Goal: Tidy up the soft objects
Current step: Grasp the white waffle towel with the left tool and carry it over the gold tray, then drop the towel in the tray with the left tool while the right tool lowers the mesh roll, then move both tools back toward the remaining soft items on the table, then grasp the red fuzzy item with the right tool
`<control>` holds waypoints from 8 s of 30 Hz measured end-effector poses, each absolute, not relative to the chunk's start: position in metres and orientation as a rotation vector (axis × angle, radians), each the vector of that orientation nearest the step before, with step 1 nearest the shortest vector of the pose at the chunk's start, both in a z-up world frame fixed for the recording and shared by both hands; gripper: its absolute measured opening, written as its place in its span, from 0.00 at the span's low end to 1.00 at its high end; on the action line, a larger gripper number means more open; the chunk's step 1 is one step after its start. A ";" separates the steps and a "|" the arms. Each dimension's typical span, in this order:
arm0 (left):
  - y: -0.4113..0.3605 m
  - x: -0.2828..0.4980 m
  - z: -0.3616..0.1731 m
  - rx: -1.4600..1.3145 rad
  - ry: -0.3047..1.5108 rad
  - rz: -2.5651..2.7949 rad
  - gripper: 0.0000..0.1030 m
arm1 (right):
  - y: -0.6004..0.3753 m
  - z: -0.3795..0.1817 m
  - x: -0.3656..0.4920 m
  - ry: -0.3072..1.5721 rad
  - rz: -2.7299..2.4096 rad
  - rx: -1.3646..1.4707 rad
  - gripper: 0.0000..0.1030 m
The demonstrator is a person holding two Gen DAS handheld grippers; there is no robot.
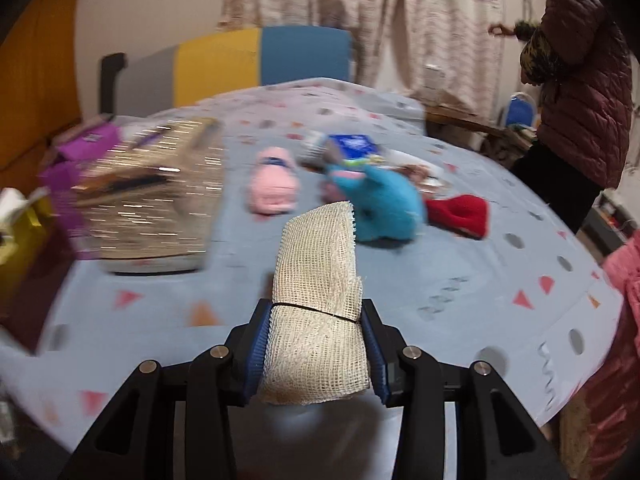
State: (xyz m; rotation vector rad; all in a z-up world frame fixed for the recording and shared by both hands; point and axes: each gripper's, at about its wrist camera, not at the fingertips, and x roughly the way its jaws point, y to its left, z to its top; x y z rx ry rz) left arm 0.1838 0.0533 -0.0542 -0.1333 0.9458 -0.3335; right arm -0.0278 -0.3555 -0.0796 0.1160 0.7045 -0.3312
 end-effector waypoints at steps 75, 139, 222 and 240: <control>0.190 0.107 -0.048 -0.445 0.846 -0.024 0.86 | -0.058 -0.098 0.256 1.104 -0.033 0.165 0.43; -0.030 0.028 -0.015 -0.123 0.878 -0.489 0.92 | -0.337 -0.053 -0.055 0.760 -0.332 0.322 0.46; -0.415 0.112 -0.056 0.271 0.974 -0.634 0.94 | -0.530 -0.121 -0.011 0.771 -0.537 0.314 0.35; -0.460 0.118 -0.092 0.320 0.952 -0.779 0.55 | -0.467 -0.105 -0.035 1.037 -0.398 0.361 0.35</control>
